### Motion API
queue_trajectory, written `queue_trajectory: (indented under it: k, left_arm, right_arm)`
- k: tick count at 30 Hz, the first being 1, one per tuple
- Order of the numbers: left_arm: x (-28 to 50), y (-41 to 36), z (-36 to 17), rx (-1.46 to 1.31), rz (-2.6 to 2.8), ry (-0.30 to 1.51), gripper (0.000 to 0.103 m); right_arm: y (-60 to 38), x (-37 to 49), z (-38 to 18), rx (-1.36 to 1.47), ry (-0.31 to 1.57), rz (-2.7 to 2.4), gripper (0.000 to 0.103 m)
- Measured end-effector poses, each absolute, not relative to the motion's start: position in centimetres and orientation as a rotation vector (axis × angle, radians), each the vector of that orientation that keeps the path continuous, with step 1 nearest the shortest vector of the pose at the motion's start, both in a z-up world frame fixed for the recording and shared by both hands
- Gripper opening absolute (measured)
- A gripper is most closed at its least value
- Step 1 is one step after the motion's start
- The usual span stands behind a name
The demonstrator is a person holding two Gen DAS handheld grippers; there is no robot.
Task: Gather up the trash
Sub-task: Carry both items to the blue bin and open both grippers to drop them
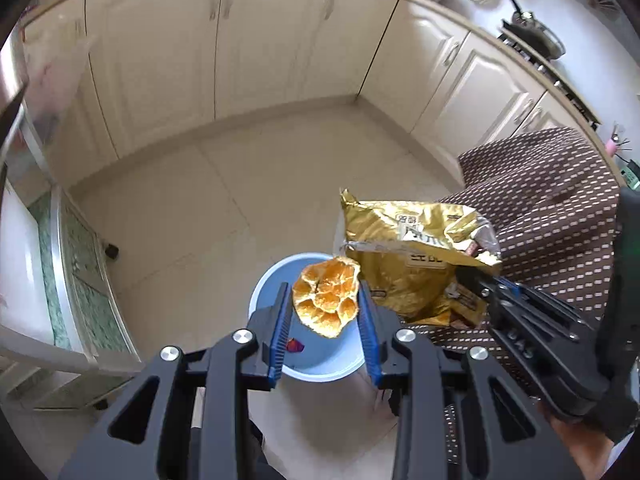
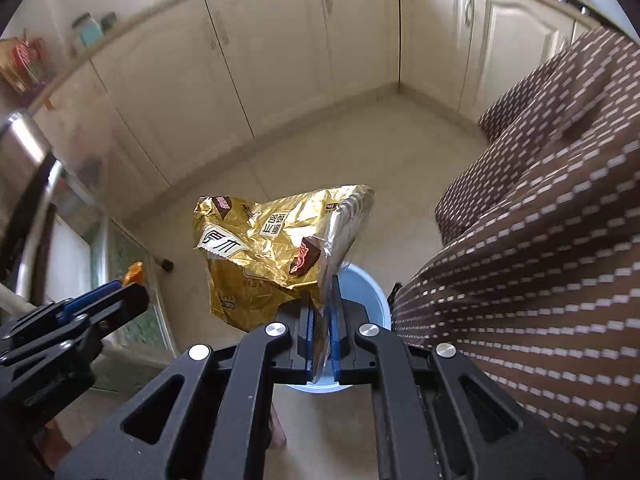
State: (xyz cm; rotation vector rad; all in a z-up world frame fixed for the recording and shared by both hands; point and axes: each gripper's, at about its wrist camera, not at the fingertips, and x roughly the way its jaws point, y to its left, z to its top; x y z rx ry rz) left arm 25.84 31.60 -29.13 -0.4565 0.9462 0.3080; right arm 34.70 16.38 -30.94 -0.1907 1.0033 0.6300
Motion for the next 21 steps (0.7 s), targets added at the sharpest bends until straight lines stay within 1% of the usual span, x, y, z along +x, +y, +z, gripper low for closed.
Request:
queue_trajectory:
  k: [7, 9, 11, 16, 18, 21]
  left_arm:
    - [26.4, 33.3, -32.8, -0.477, 0.311, 0.999, 0.031]
    - [26.8, 33.3, -33.4, -0.479, 0.309, 1.010, 0.031]
    - [27.1, 33.4, -34.0, -0.485, 0.306, 1.019, 0.031]
    - [28.0, 33.3, -34.9, -0.490, 0.296, 1.037, 0.031]
    - [28.4, 33.2, -35.2, -0.487, 0.291, 1.045, 0.031]
    - [28.8, 32.7, -35.6, -0.485, 0.280, 1.053, 0.031]
  right_arm:
    - [18.7, 37.1, -35.5, -0.196, 1.083, 0.627, 0.014]
    - [19.1, 37.4, -36.5, -0.204, 1.106, 0.628, 0.027]
    - [19.3, 37.7, -36.8, -0.213, 1.105, 0.621, 0.035]
    - [18.3, 37.9, -36.4, -0.210, 1.098, 0.599, 0.038]
    - [17.8, 37.7, -36.2, -0.211, 1.080, 0.587, 0.043]
    - [17.2, 37.1, -35.1, -0.233, 1.039, 0.572, 0.046]
